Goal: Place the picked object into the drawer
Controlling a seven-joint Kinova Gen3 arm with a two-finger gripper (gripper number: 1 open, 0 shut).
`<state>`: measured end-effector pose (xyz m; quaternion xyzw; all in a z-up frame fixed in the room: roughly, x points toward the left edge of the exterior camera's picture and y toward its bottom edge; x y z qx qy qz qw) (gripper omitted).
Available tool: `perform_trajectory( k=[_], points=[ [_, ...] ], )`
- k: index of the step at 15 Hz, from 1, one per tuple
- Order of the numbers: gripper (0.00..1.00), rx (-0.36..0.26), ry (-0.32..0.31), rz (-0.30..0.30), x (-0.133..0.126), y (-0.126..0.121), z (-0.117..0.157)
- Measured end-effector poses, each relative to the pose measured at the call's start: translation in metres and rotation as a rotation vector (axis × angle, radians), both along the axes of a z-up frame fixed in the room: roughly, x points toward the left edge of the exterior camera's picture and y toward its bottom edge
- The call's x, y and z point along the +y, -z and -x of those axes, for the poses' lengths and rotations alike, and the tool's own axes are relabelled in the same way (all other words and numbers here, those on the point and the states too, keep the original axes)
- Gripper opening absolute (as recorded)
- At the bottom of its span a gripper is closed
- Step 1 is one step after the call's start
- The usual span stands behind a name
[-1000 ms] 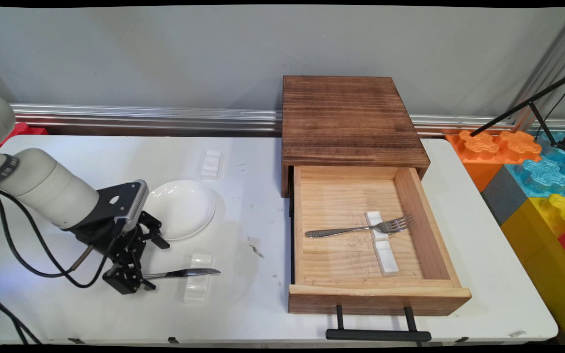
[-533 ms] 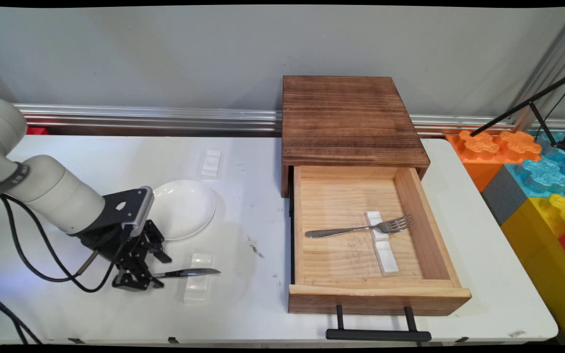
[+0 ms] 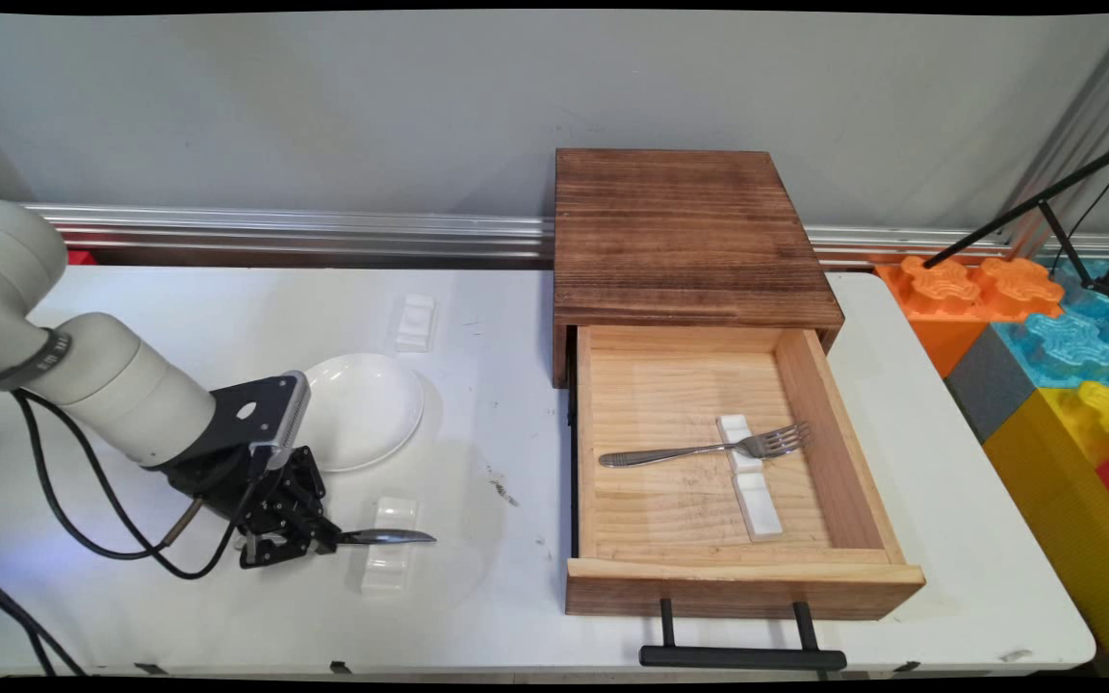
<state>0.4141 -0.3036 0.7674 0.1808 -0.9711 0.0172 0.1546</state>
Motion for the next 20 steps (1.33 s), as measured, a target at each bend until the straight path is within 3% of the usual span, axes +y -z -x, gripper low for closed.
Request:
perform_trajectory(
  k=[9, 20],
  points=[
    [0.0, -0.001, -0.006, -0.005, -0.002, -0.013, 0.002],
    [0.0, 0.005, -0.05, 0.006, -0.026, -0.077, 0.019]
  ],
)
